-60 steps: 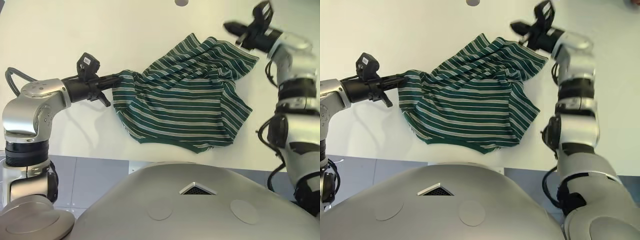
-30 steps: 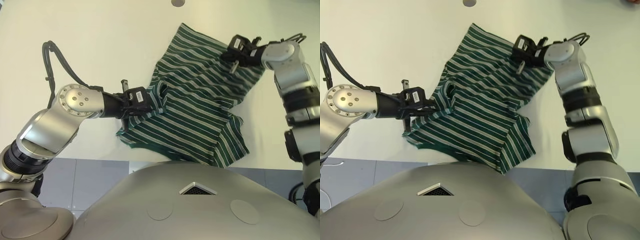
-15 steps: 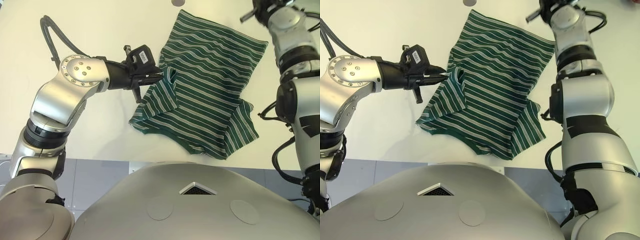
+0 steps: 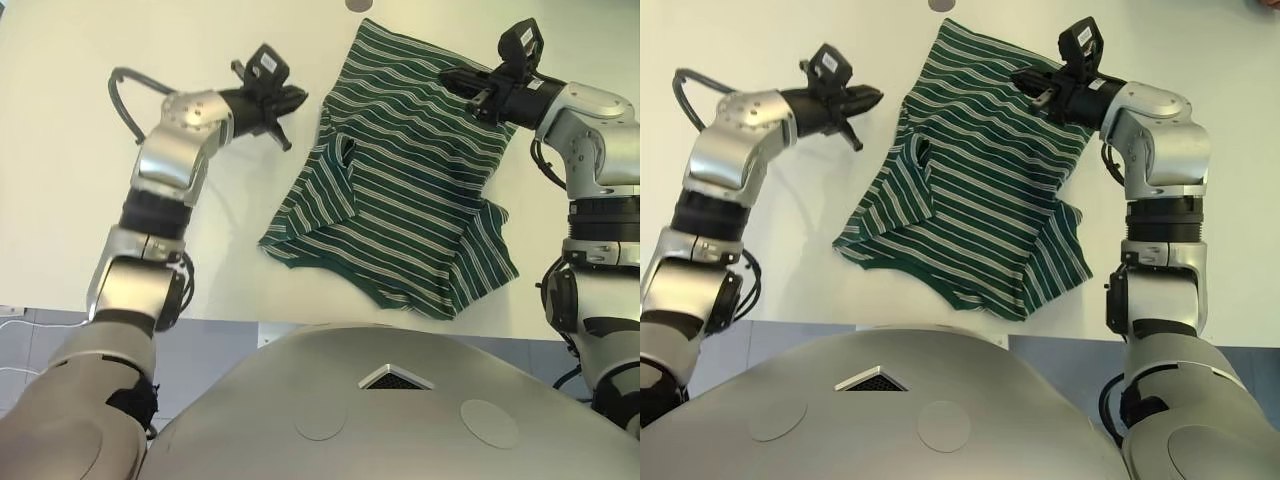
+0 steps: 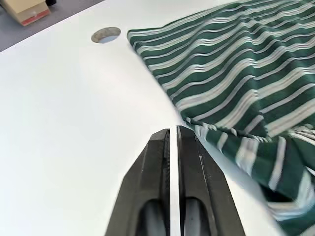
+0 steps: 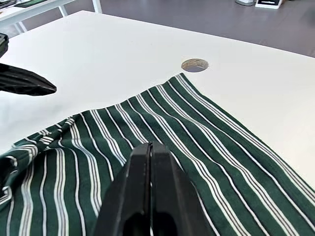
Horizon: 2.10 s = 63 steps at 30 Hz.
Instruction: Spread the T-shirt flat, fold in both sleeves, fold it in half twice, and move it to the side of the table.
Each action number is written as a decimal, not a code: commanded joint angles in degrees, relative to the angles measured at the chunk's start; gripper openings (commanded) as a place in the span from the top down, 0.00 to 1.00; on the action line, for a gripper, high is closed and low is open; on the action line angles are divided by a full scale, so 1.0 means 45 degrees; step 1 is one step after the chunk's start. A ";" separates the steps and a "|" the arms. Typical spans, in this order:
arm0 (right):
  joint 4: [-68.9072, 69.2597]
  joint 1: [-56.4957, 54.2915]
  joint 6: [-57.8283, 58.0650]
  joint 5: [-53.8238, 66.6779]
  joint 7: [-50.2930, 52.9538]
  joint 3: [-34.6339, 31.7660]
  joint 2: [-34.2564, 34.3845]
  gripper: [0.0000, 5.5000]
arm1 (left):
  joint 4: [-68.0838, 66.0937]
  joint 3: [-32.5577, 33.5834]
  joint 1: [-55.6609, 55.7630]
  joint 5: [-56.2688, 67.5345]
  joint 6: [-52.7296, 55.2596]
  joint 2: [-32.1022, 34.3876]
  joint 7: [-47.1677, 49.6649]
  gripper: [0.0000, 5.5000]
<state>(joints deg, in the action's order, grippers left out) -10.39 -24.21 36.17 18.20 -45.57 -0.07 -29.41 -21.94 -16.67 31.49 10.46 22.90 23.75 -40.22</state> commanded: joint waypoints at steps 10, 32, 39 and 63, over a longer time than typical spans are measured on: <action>-0.1299 0.0587 0.0002 -0.1009 0.0111 0.0322 -0.1056 1.00 | -0.6646 0.1563 0.2658 0.0127 -0.2193 -0.2187 -0.2994 1.00; -0.2639 0.0127 0.0232 -0.1419 0.0175 -0.0424 -0.1104 1.00 | -0.2393 0.4475 -0.1163 -0.2350 -0.6718 -0.0008 0.3597 1.00; -0.3440 -0.0717 -0.0207 -0.1587 0.0660 -0.0368 -0.0675 1.00 | 0.6832 0.0731 -0.5043 0.1523 -0.2281 -0.2642 0.1737 1.00; -0.2779 0.0701 -0.2085 -0.4063 -0.0731 0.3314 -0.1023 1.00 | 0.7535 -0.1524 -0.8614 -0.0097 0.5783 0.0522 0.2890 1.00</action>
<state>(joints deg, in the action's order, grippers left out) -15.70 -18.55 29.81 3.82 -50.26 9.69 -38.39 17.88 -22.61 -1.91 11.77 38.62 23.10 -29.13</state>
